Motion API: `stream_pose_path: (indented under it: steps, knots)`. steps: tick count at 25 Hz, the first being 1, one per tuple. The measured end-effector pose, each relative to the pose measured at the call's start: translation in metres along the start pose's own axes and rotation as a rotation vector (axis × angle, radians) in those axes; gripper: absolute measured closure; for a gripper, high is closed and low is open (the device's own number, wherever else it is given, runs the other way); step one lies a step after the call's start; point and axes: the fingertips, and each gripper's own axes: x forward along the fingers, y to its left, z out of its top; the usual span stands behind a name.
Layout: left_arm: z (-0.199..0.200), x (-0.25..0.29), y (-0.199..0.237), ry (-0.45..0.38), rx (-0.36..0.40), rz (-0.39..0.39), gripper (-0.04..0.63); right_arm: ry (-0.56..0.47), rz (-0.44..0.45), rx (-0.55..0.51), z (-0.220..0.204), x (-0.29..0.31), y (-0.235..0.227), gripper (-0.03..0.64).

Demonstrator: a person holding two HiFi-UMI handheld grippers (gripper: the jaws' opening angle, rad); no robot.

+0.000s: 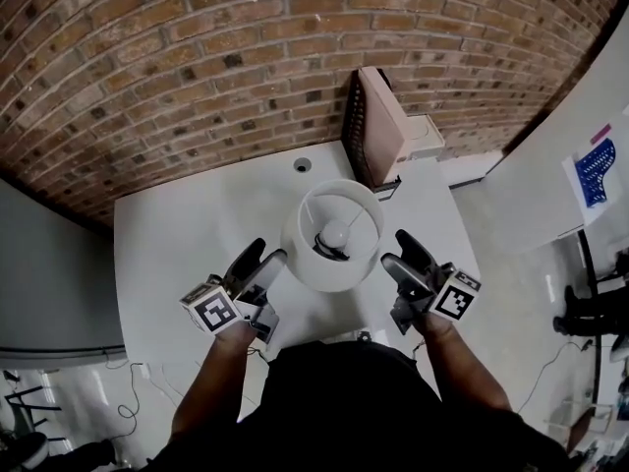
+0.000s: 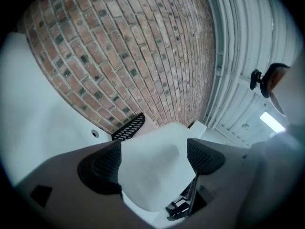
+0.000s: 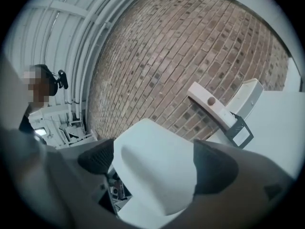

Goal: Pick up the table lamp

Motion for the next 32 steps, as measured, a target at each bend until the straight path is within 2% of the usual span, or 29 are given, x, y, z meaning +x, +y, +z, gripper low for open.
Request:
stream_pose_path:
  steps: [2, 5, 9, 13, 20, 32]
  knots:
    - [-0.002, 0.001, 0.011, -0.048, -0.138, -0.018, 0.163, -0.008, 0.021, 0.056, 0.003, 0.002, -0.01, 0.091]
    - [0.0, 0.002, 0.022, -0.155, -0.34, -0.097, 0.163, -0.036, 0.053, 0.169, 0.003, 0.006, -0.028, 0.091]
    - [0.003, 0.003, 0.043, -0.28, -0.468, -0.154, 0.163, -0.114, 0.081, 0.324, 0.004, 0.011, -0.056, 0.091]
    - [-0.007, 0.008, 0.067, -0.321, -0.549, -0.18, 0.163, -0.178, 0.097, 0.482, -0.004, 0.018, -0.081, 0.091]
    - [-0.01, 0.017, 0.079, -0.427, -0.649, -0.258, 0.164, -0.275, 0.143, 0.661, -0.023, 0.023, -0.114, 0.098]
    - [-0.032, 0.044, 0.053, -0.356, -0.696, -0.313, 0.163, -0.29, 0.258, 0.794, -0.033, 0.047, -0.086, 0.098]
